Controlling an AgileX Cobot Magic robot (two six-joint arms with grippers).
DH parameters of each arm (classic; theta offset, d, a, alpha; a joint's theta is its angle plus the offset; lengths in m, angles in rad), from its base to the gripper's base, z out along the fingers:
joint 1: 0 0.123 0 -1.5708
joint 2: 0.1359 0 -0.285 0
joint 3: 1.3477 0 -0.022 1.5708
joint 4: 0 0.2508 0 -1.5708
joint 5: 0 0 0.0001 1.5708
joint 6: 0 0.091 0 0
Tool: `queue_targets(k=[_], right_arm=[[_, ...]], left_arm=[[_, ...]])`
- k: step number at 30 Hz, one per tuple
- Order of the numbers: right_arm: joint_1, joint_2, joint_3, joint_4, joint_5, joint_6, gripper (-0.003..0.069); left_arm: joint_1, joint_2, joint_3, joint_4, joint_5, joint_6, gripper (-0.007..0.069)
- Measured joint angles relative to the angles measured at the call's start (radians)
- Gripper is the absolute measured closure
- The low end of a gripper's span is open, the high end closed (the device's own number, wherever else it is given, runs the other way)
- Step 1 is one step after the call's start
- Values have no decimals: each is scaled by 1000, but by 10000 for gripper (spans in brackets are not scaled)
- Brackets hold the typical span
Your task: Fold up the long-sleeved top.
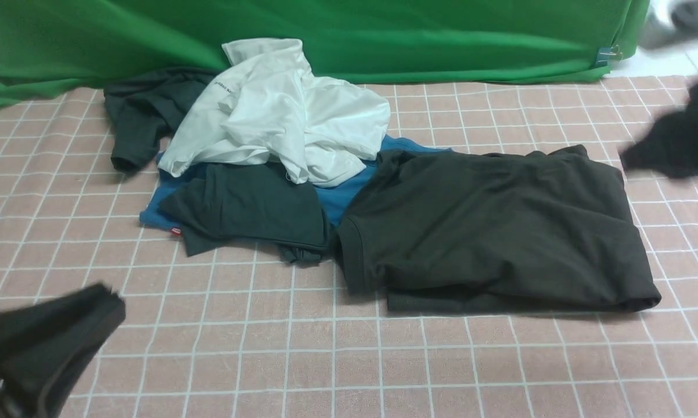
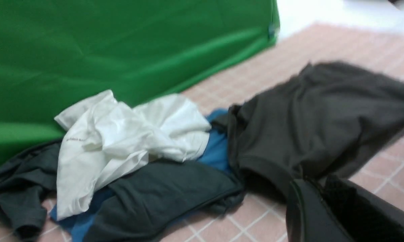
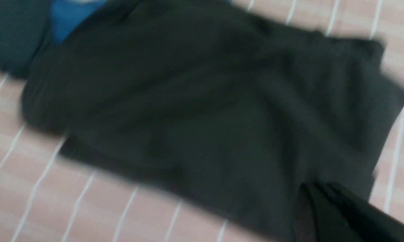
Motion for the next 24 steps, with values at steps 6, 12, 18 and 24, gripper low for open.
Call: queue_targets(k=[6,12,18,24], right_arm=[[35,-240,223,1,35,99,619],[41,-412,349,1,52,145,612],[41,-529,365,1,-2,165,611],[41,-564,365,1,-13,172,595]], left_arm=[[0,-103,81,64,-47,0,615],[0,-106,89,68,-59,0,615],[0,-106,89,70,-60,0,615],[0,-106,89,70,-60,0,615]])
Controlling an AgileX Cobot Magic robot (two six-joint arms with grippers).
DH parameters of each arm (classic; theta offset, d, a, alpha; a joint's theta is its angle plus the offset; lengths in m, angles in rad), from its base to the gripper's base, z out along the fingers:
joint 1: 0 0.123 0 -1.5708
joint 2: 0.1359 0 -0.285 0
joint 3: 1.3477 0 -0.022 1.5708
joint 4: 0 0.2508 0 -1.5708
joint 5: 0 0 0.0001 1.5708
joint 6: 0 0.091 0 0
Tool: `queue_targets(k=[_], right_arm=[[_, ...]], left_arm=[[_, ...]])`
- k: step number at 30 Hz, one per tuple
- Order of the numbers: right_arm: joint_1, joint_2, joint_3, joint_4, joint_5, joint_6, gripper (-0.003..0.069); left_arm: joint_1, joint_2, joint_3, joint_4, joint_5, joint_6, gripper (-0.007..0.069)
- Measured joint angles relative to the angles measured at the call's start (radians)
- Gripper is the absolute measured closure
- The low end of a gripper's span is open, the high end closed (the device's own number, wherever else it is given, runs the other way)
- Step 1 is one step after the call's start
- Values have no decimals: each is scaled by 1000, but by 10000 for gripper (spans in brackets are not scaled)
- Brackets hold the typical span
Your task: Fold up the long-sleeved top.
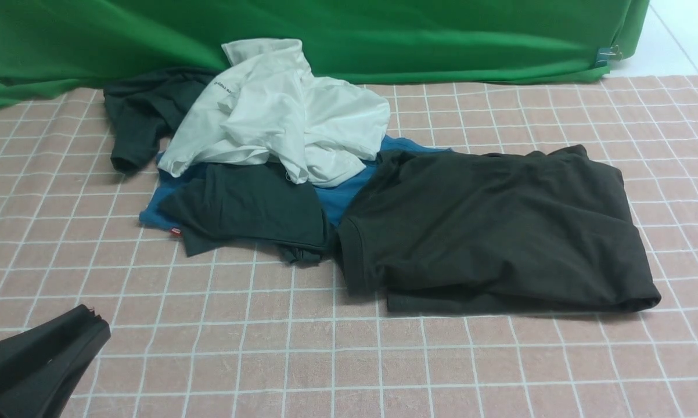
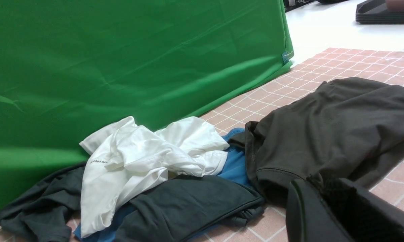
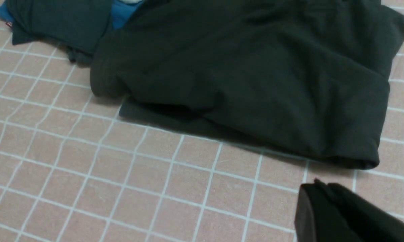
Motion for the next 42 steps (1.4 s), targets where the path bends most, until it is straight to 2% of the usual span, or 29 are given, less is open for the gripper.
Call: queue_targets(k=[7,12,13,17,20,24,28,42], right_arm=[[0,0,1,-1,-6,3,577],[0,-26,1,-89,-83,24,569],[0,-64,7,-143,-94,26,566],[-11,-130,38,-192,-121,56,581],[-40,-259,155,-192,-226,65,620],[-81,-412,386,-192,-346,22,622],[-123,-568,583,-186,-393,29,622],[-128,-635,599,-192,-384,-6,620]], left_arm=[[0,0,0,0,0,0,615],[0,0,0,0,-1,0,615],[0,0,0,0,-1,0,615],[0,0,0,0,-1,0,615],[0,0,0,4,-1,0,615],[0,0,0,7,-1,0,615],[0,0,0,8,0,0,615],[0,-2,0,15,-1,0,615]])
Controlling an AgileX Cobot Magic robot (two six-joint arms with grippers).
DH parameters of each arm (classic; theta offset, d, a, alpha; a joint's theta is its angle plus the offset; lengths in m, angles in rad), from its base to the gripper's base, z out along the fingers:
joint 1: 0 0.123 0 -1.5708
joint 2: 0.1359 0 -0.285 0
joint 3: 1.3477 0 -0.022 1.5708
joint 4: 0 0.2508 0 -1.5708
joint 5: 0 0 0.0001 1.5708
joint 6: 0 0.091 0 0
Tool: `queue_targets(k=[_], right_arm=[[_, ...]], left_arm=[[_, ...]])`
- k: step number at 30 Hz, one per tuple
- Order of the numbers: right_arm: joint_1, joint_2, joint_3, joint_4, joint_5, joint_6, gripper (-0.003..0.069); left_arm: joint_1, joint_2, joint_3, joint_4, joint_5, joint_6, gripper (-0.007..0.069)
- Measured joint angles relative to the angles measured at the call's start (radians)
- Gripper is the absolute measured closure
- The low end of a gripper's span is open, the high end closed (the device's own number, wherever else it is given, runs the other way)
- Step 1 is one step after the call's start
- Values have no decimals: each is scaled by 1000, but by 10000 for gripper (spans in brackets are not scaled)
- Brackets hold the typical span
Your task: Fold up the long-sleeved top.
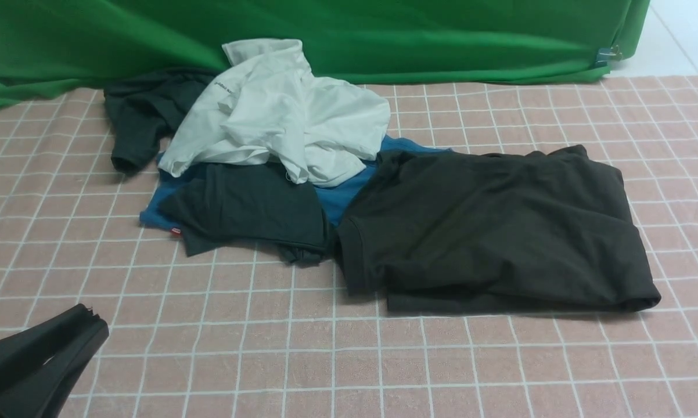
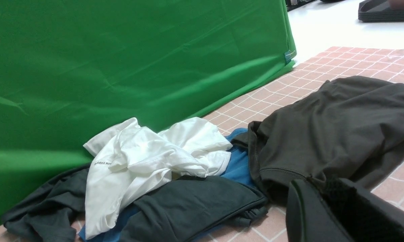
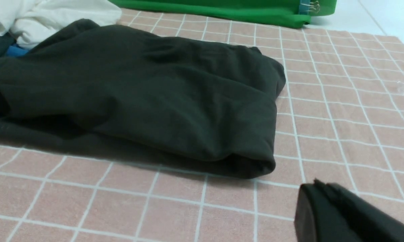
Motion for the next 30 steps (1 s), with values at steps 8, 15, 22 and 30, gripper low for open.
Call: queue_targets(k=[8,15,22,30], right_arm=[[0,0,0,0,-6,0,617],[0,0,0,0,-7,0,610],[0,0,0,0,-7,1,586],[0,0,0,0,-7,1,563]], left_arm=[[0,0,0,0,0,0,615],[0,0,0,0,0,0,615],[0,0,0,0,0,0,615],[19,-1,17,15,-38,0,615]])
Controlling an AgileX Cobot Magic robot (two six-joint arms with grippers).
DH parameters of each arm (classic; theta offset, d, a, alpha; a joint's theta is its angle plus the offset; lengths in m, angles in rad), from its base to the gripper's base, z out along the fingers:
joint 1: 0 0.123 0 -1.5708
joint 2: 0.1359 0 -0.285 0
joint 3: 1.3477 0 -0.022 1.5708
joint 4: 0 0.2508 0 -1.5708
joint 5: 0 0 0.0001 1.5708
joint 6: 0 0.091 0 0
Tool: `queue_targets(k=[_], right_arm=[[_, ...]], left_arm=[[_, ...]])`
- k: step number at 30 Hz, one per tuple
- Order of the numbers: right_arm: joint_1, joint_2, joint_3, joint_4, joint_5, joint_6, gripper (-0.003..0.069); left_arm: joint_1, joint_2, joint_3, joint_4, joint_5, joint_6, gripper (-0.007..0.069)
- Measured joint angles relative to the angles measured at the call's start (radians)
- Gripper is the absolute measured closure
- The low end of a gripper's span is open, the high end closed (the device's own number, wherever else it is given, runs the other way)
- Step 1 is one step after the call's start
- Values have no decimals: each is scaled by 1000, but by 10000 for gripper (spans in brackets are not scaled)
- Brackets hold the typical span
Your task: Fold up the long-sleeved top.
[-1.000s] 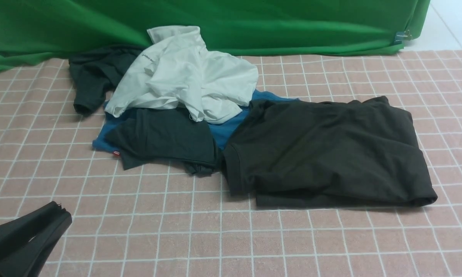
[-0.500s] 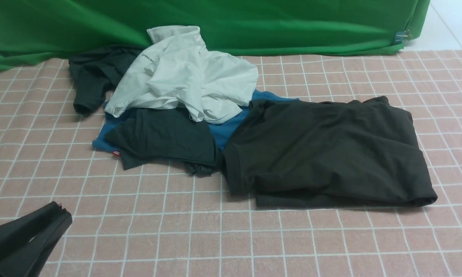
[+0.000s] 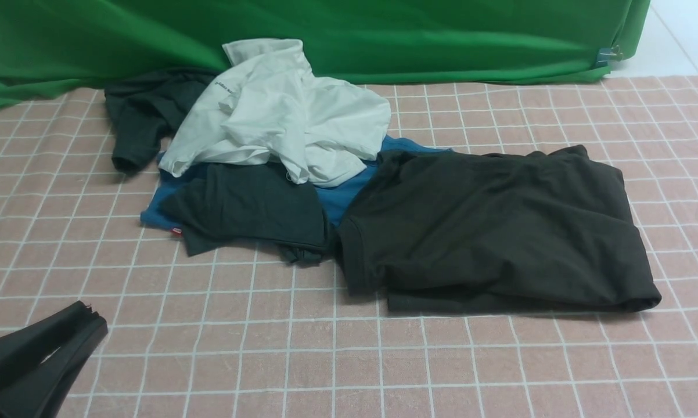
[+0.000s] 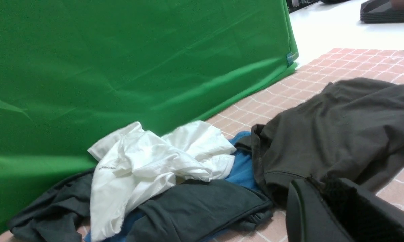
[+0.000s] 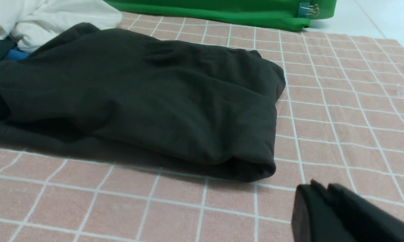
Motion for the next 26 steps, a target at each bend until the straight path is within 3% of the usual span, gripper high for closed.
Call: queue_targets(k=[3,6,10,26], right_arm=[[0,0,0,0,0,0,559],[0,0,0,0,0,0,552],[0,0,0,0,0,0,544],[0,0,0,0,-3,1,513]], left_arm=[[88,-7,29,-29,-20,0,615],[318,-42,89,-147,12,0,615],[478,-96,155,-188,120,0,615],[511,-114,184,-206,170,0,615]])
